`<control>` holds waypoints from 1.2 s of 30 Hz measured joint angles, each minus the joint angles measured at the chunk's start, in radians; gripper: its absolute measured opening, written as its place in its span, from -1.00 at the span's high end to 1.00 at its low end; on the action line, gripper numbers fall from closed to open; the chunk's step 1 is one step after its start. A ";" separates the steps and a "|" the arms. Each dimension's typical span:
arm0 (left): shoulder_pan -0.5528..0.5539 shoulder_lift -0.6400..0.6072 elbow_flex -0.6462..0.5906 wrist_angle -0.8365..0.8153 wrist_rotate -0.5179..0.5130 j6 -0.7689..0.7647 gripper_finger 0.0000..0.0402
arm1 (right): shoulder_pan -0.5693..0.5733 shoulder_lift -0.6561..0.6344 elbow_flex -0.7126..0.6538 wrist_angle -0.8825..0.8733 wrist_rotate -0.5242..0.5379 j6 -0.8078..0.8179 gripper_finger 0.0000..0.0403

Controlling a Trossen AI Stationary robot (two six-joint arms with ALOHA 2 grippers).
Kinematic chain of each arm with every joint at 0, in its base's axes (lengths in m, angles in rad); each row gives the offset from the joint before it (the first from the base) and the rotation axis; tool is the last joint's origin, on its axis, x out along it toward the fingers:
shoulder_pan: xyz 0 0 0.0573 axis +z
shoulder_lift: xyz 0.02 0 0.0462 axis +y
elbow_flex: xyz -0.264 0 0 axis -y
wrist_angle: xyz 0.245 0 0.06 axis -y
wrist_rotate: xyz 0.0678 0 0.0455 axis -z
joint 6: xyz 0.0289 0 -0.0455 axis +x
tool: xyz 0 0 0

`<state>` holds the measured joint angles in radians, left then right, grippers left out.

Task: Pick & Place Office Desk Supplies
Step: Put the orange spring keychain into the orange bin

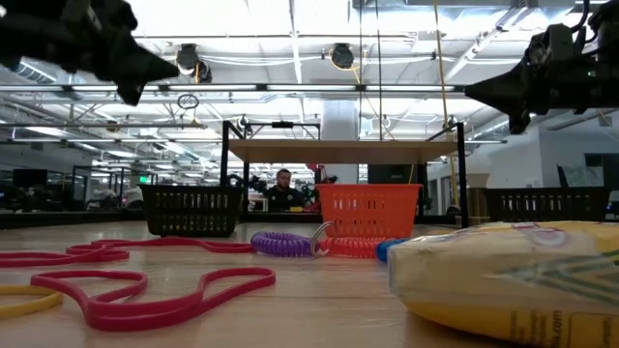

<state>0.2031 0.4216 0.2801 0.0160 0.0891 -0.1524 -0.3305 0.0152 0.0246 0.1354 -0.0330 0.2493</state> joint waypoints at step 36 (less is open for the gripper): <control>0.000 -0.023 -0.265 0.300 -0.065 -0.038 0.90 | 0.012 0.001 0.036 0.106 -0.158 -0.041 0.96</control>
<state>0.2028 0.3988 0.0151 0.3157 0.0242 -0.1902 -0.3184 0.0164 0.0609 0.2412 -0.1910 0.2085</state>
